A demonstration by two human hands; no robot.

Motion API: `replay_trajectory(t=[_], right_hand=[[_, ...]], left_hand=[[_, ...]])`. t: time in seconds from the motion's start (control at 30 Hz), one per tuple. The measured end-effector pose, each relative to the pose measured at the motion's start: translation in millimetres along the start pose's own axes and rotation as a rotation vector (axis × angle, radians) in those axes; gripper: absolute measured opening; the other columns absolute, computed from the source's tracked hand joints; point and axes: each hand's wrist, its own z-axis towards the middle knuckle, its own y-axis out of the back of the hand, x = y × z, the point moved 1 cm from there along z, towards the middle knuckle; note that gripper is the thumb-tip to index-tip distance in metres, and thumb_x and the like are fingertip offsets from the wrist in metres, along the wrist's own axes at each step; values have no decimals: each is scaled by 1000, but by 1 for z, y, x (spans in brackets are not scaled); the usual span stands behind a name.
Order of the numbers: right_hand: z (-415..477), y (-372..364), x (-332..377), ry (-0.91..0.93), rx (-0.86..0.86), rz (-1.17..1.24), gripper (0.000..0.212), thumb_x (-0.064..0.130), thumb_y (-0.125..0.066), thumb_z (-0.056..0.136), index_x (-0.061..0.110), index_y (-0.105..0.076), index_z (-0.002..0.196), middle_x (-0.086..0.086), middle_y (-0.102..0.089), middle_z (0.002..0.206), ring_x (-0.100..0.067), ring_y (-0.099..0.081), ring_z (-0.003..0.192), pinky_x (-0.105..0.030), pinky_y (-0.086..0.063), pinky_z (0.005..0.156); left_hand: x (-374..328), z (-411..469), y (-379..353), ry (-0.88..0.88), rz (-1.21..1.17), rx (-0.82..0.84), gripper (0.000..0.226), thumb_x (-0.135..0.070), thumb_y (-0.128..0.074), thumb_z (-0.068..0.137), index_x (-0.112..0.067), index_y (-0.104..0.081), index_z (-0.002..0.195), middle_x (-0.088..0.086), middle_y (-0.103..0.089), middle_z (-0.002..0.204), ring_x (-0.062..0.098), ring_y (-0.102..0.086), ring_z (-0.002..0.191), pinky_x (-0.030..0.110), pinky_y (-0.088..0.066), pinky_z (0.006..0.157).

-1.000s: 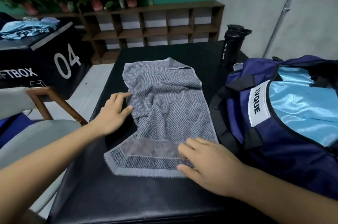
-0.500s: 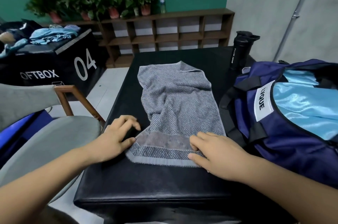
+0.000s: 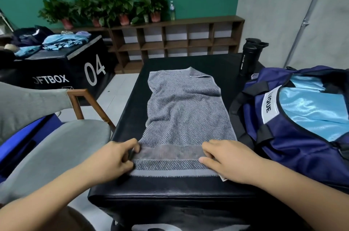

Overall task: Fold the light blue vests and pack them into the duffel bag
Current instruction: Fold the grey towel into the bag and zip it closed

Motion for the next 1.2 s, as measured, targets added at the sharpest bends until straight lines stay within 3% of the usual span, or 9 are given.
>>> replay_trajectory(t=[0.13,0.27,0.4,0.5,0.6,0.73,0.93,1.07,1.2], right_hand=[[1,-1,-4,-4,-13,2,50,71,-33,103,27,-44,82,9,-59,79,-12,-58,76,-41,-51,72],[9,-2,-2,65,-126,-41,27,59,-40,106,35,-49,97,16,-48,100,-9,-48,96,-31,-44,87],[14,-10,-3,50,-103,-112,33,59,-37,105,32,-49,121,11,-44,119,-15,-45,109,-37,-44,102],[9,-7,-2,26,-84,-86,32,64,-35,106,35,-47,109,15,-44,109,-12,-46,102,-35,-48,92],[10,2,1,2,-87,-9,30,66,-38,105,38,-46,97,15,-48,97,-7,-51,91,-36,-52,82],[41,21,-5,-42,-140,-7,23,58,-46,104,36,-45,98,14,-50,98,-12,-53,94,-40,-52,81],[134,48,-29,-153,-93,-75,40,44,-47,104,24,-55,139,-2,-61,133,-28,-57,124,-45,-49,102],[200,48,-60,-213,-26,-114,51,44,-39,110,22,-44,156,-5,-52,153,-31,-50,139,-52,-42,114],[246,44,-86,-259,60,-132,60,46,-33,113,23,-25,168,-1,-27,173,-26,-26,159,-51,-25,126]], left_hand=[[-5,-17,11,91,-27,134,22,-32,-71,82,-38,-60,100,-14,-69,79,8,-65,72,24,-51,64],[-8,1,20,45,-56,-22,9,-39,-66,82,-32,-70,86,-15,-70,83,5,-67,78,25,-53,73],[6,27,4,-28,11,-83,27,-40,-70,93,-42,-63,120,-19,-50,110,3,-59,95,22,-49,90],[7,32,3,-53,64,-72,18,-44,-64,92,-41,-63,110,-19,-56,101,3,-59,88,29,-54,82],[2,36,16,-49,95,-13,4,-40,-66,92,-36,-67,94,-20,-65,88,0,-61,79,25,-53,73],[7,72,28,-56,36,-70,5,-33,-70,92,-36,-68,95,-17,-59,98,1,-60,87,23,-50,83],[26,148,24,-10,30,-61,40,-48,-63,102,-36,-58,140,-10,-54,133,13,-54,120,35,-46,109],[40,181,20,20,-9,-69,32,-43,-63,103,-32,-65,133,-12,-58,120,8,-58,110,35,-50,106],[49,202,13,25,-55,-127,27,-43,-63,104,-33,-65,128,-16,-59,108,7,-59,100,32,-52,97]])
